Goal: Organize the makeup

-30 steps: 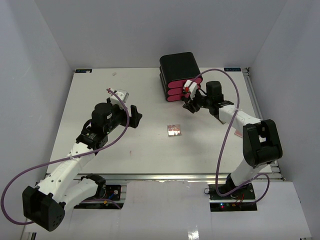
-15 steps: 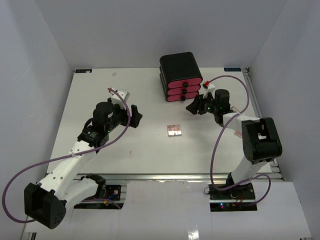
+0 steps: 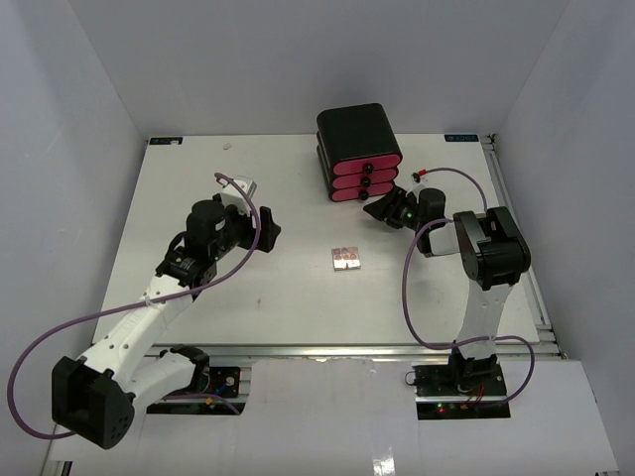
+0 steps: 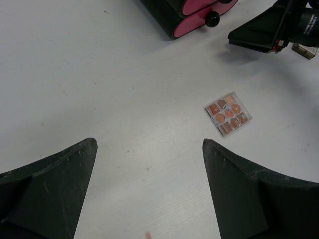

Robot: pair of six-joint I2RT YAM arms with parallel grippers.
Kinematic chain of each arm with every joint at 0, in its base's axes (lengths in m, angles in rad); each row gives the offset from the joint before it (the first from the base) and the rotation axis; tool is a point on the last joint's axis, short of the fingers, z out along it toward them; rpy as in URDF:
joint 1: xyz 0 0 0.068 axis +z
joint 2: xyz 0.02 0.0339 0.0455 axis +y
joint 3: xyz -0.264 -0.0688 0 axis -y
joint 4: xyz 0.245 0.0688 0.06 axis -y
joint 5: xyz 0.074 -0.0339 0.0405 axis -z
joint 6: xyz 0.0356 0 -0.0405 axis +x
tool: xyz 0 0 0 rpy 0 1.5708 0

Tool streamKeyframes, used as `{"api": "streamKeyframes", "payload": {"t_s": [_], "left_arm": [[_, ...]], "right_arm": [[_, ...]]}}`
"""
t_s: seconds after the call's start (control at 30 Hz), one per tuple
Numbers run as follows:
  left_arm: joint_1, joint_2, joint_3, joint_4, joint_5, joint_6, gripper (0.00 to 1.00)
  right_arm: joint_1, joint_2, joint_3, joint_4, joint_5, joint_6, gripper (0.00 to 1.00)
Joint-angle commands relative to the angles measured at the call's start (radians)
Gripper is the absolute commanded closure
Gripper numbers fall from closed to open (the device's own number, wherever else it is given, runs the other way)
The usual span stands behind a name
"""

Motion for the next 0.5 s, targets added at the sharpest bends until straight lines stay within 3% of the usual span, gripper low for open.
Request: {"api": "streamKeyframes", "payload": {"t_s": [0.0, 0.47], "left_arm": [[0.015, 0.003, 0.003, 0.020, 0.019, -0.004, 0.02], [0.029, 0.020, 0.007, 0.024, 0.030, -0.008, 0.02]], "right_arm": [[-0.006, 0.072, 0.052, 0.189, 0.004, 0.138, 0.40], [-0.013, 0.234, 0.157, 0.312, -0.005, 0.298, 0.42]]}}
